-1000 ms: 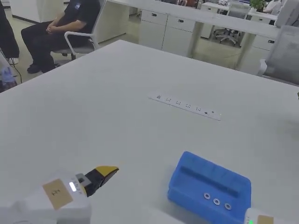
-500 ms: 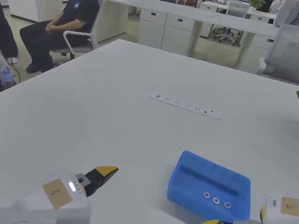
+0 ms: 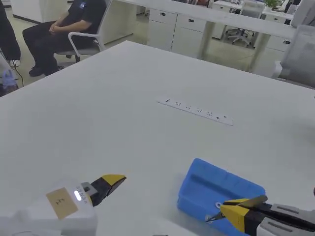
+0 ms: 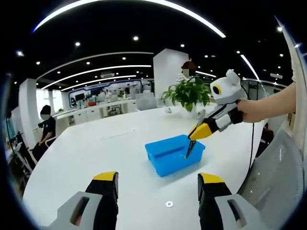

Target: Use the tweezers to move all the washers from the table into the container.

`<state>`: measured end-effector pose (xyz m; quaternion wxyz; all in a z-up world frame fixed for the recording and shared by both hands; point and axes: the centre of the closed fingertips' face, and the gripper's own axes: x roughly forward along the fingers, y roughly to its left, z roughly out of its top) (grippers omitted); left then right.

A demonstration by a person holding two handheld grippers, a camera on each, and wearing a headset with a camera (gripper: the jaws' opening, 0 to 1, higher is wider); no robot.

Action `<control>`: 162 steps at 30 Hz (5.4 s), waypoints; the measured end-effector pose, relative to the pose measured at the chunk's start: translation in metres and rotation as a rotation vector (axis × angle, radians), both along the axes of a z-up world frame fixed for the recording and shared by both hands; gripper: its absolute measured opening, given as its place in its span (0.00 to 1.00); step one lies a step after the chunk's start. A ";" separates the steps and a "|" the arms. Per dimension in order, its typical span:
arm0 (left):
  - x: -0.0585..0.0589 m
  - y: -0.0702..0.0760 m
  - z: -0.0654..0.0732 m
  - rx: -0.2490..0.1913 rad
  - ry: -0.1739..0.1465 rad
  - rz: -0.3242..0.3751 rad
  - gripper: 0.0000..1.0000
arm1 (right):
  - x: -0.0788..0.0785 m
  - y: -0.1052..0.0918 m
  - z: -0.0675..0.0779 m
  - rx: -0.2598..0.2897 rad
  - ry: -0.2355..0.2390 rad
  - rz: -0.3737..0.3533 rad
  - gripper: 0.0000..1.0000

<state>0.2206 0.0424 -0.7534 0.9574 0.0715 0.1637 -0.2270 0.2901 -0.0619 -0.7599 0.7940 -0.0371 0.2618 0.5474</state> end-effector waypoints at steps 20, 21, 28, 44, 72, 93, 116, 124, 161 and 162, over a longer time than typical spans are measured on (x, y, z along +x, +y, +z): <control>0.001 0.001 0.002 -0.009 -0.004 0.004 0.67 | 0.055 0.006 -0.018 -0.043 0.040 -0.095 0.03; 0.001 0.001 0.002 -0.009 -0.004 0.005 0.67 | 0.056 0.006 -0.020 -0.049 0.039 -0.097 0.03; 0.001 0.001 0.003 -0.014 -0.008 0.005 0.68 | 0.065 0.006 -0.033 -0.113 0.047 -0.094 0.03; 0.001 -0.001 0.004 -0.028 -0.011 0.001 0.69 | 0.067 0.017 -0.053 -0.246 0.006 -0.002 0.03; 0.001 -0.004 0.011 -0.102 -0.027 0.004 0.78 | 0.069 0.015 -0.039 -0.254 -0.063 0.039 0.03; 0.001 -0.007 0.011 -0.109 -0.024 -0.013 0.78 | 0.004 0.050 0.001 -0.159 -0.107 0.173 0.03; 0.001 -0.006 0.011 -0.115 -0.023 -0.015 0.77 | -0.036 0.083 -0.040 -0.129 0.087 0.277 0.03; 0.001 -0.006 0.010 -0.113 -0.022 -0.016 0.77 | -0.047 0.089 -0.056 -0.159 0.117 0.315 0.03; -0.001 -0.010 0.008 -0.095 -0.010 -0.034 0.77 | -0.079 0.098 -0.071 -0.294 -0.151 0.553 0.03; -0.001 -0.010 0.008 -0.094 -0.010 -0.034 0.77 | -0.077 0.097 -0.071 -0.283 -0.132 0.527 0.03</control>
